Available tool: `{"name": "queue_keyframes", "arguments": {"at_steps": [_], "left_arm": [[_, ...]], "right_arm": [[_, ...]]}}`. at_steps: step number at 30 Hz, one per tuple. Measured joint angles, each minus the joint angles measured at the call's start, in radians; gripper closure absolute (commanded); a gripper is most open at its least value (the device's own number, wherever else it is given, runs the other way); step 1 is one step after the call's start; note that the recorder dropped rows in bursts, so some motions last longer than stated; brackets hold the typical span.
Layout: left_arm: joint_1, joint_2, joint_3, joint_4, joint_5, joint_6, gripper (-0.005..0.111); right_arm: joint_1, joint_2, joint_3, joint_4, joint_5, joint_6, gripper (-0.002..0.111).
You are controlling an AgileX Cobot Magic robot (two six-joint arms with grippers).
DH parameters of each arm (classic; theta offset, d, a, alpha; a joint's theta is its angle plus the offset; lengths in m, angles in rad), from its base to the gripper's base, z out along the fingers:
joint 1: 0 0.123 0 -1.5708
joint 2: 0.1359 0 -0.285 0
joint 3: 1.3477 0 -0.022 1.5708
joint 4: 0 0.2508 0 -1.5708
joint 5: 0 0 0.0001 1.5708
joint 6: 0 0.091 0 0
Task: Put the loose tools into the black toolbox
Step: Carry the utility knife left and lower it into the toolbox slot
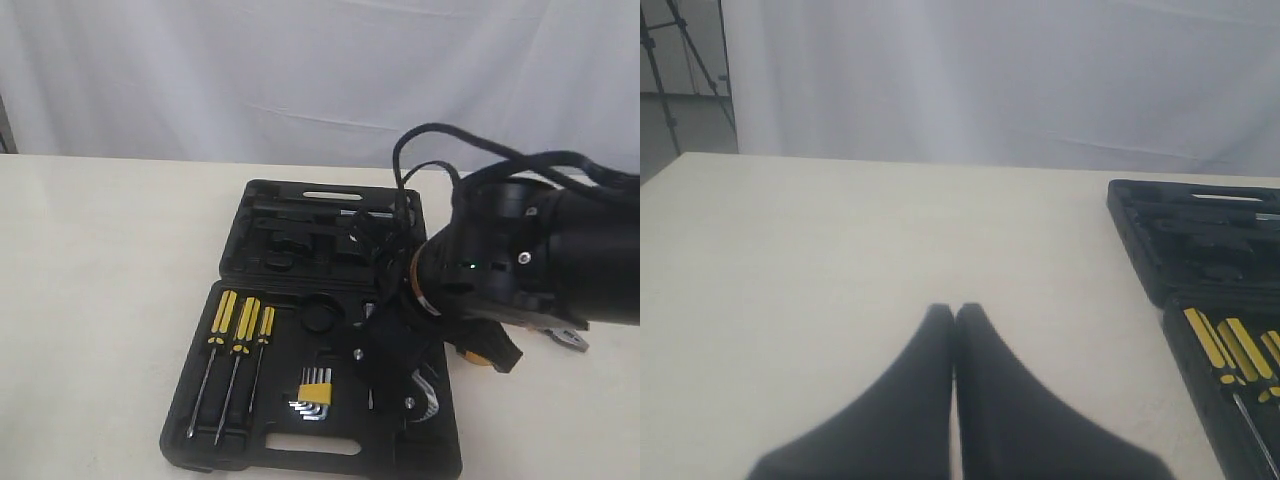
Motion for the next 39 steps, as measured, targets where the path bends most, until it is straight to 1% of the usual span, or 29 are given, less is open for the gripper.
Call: {"name": "queue_keyframes", "arguments": {"at_steps": [9,18,23,34,39], "left_arm": [[0.0,0.0,0.0,0.0,0.0,0.0,0.107],[0.0,0.0,0.0,0.0,0.0,0.0,0.107],[0.0,0.0,0.0,0.0,0.0,0.0,0.107],[0.0,0.0,0.0,-0.003,0.0,0.0,0.107],[0.0,0.0,0.0,-0.003,0.0,0.0,0.107]], "right_arm": [[0.0,0.119,0.0,-0.096,-0.002,-0.081,0.109],[0.0,0.129,0.0,-0.084,0.143,-0.196,0.109],[0.0,0.133,0.0,-0.039,0.151,-0.293,0.109],[0.0,0.191,0.0,-0.026,0.157,-0.409,0.109],[0.0,0.192,0.0,-0.025,0.144,-0.429,0.109]]}}
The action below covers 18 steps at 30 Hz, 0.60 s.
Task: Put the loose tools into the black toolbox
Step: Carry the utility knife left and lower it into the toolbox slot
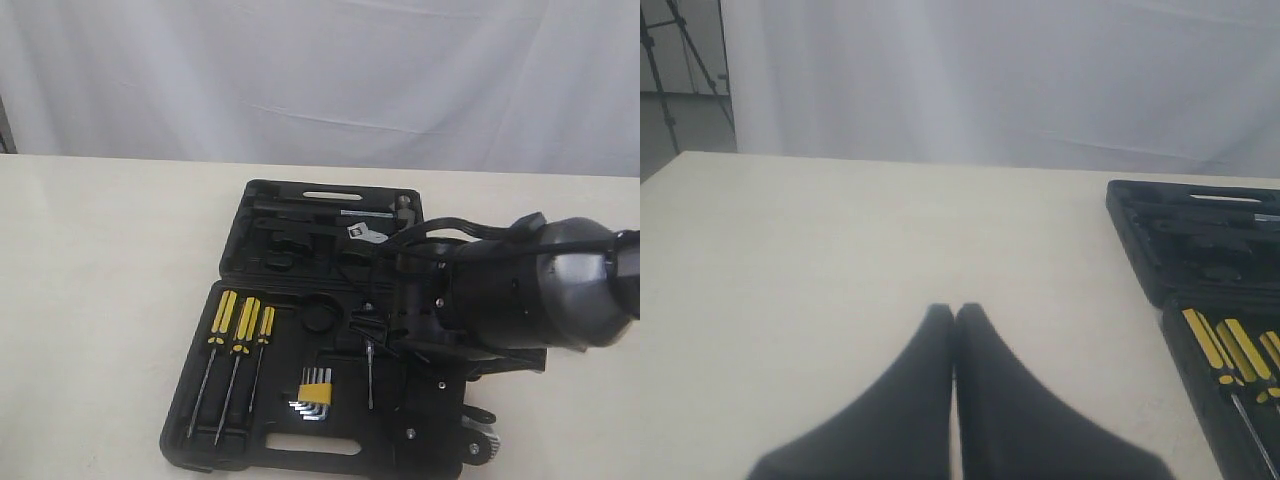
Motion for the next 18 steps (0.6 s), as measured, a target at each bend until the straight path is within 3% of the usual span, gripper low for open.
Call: {"name": "queue_keyframes", "arguments": {"at_steps": [18], "left_arm": [[0.0,0.0,0.0,0.0,0.0,0.0,0.107]], "right_arm": [[0.032,0.0,0.0,0.0,-0.046,-0.005,0.108]]}}
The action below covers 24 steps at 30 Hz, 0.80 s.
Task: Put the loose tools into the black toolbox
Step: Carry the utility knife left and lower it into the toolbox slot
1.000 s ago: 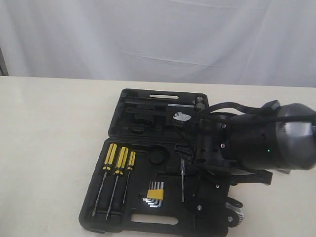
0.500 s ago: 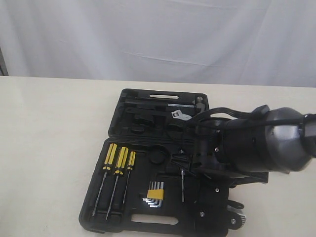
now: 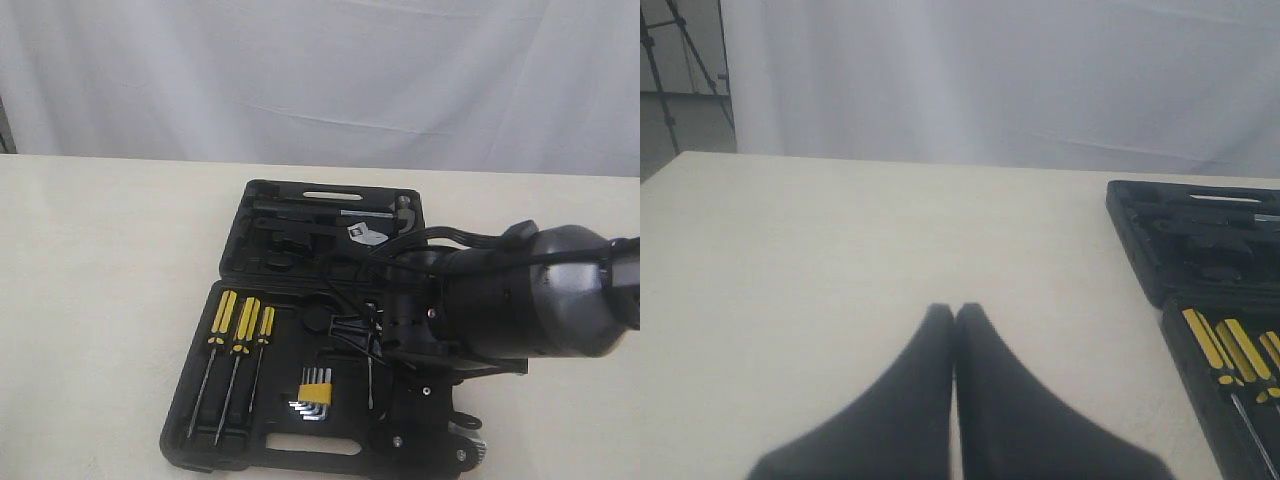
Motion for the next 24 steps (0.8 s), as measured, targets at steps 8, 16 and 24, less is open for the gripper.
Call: {"name": "queue_keyframes", "arguments": {"at_steps": [8,16,24], "left_arm": [[0.0,0.0,0.0,0.0,0.0,0.0,0.107],[0.0,0.0,0.0,0.0,0.0,0.0,0.107],[0.0,0.0,0.0,0.0,0.0,0.0,0.107]], "right_arm": [[0.0,0.0,0.0,0.0,0.0,0.0,0.108],[0.0,0.0,0.0,0.006,0.041,0.0,0.081],[0.0,0.0,0.0,0.006,0.007,0.002,0.055]]}}
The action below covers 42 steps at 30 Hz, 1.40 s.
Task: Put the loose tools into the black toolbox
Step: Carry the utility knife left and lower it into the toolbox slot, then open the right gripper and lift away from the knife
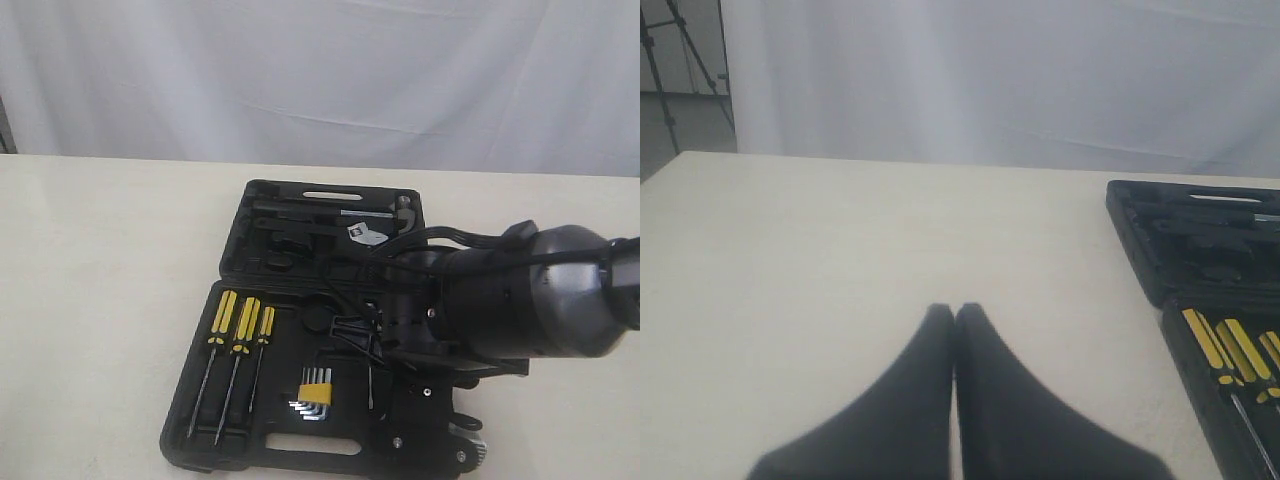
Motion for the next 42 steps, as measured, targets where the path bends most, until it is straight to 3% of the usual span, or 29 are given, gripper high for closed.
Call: {"name": "queue_keyframes", "arguments": {"at_steps": [9,13,21,28,31,36,42], "left_arm": [[0.0,0.0,0.0,-0.002,0.0,0.0,0.107],[0.0,0.0,0.0,-0.002,0.0,0.0,0.107],[0.0,0.0,0.0,-0.002,0.0,0.0,0.107],[0.0,0.0,0.0,-0.002,0.0,0.0,0.107],[0.0,0.0,0.0,-0.002,0.0,0.0,0.107],[0.0,0.0,0.0,-0.002,0.0,0.0,0.107],[0.0,0.0,0.0,-0.002,0.0,0.0,0.107]], "right_arm": [[0.0,0.0,0.0,-0.005,-0.009,0.008,0.055],[0.0,0.0,0.0,-0.068,-0.009,0.111,0.055],[0.0,-0.027,0.0,-0.232,-0.011,0.731,0.061],[0.0,-0.134,0.0,-0.242,-0.02,1.333,0.086],[0.0,-0.203,0.0,-0.235,0.018,1.69,0.094],[-0.092,-0.292,0.0,-0.018,0.098,2.133,0.107],[-0.286,-0.287,0.009,0.46,-0.015,2.052,0.108]]}}
